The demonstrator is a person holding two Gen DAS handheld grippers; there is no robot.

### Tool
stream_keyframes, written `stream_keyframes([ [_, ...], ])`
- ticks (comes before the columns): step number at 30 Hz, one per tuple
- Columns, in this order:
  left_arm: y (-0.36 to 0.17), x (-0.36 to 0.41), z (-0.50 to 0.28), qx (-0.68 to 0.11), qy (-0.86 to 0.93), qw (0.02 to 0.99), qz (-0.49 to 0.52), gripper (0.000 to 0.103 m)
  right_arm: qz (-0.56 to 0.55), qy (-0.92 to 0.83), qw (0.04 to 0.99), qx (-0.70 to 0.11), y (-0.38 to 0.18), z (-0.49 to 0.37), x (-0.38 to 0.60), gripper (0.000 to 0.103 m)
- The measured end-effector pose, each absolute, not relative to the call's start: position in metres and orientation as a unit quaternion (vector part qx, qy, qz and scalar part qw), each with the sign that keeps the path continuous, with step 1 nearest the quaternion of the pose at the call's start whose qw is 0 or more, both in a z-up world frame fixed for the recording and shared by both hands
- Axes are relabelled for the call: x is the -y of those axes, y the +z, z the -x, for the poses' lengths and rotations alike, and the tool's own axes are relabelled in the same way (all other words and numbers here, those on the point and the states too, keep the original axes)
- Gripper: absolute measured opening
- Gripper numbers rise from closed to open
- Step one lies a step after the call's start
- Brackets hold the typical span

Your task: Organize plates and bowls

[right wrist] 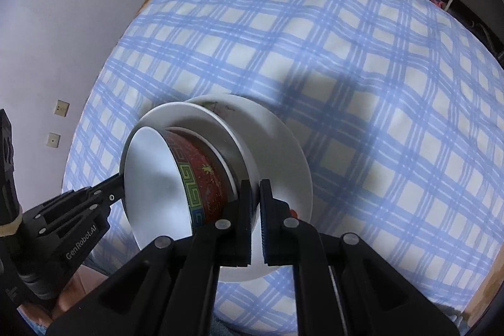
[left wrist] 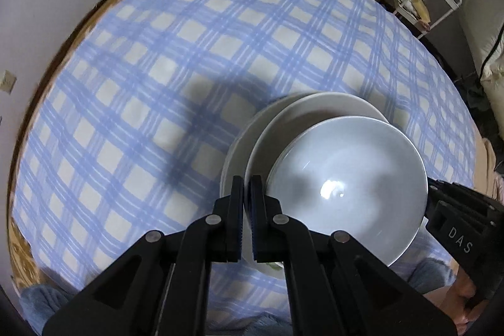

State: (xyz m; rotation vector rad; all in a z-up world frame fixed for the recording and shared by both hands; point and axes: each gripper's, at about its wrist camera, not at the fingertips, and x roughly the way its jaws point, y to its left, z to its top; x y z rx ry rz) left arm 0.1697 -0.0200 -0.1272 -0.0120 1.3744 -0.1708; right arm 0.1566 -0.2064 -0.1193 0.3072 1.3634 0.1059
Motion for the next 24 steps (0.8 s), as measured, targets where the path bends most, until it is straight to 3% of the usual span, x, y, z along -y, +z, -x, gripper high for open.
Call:
stream_keyframes([
  [5,-0.129,0.012,-0.173,-0.624,-0.085,0.777,0.01,0.003,-0.082,0.074,0.785,-0.61,-0.113,-0.158,0.196,0.009],
  [14,-0.109,0.018,-0.164,-0.569,-0.094,0.816,-0.033,0.012,-0.121,0.1,0.803,-0.575,-0.103,-0.152,0.21,0.01],
  [17,-0.102,0.02,-0.159,-0.553,-0.081,0.828,-0.055,0.015,-0.13,0.1,0.81,-0.563,-0.092,-0.149,0.213,0.018],
  [20,-0.089,0.018,-0.15,-0.536,-0.067,0.839,-0.062,0.02,-0.122,0.092,0.823,-0.548,-0.082,-0.141,0.214,0.033],
  [22,-0.08,0.015,-0.142,-0.522,-0.059,0.848,-0.069,0.024,-0.125,0.094,0.833,-0.53,-0.072,-0.133,0.214,0.048],
  [24,-0.068,0.013,-0.132,-0.503,-0.053,0.859,-0.079,0.031,-0.117,0.092,0.845,-0.514,-0.063,-0.126,0.21,0.055],
])
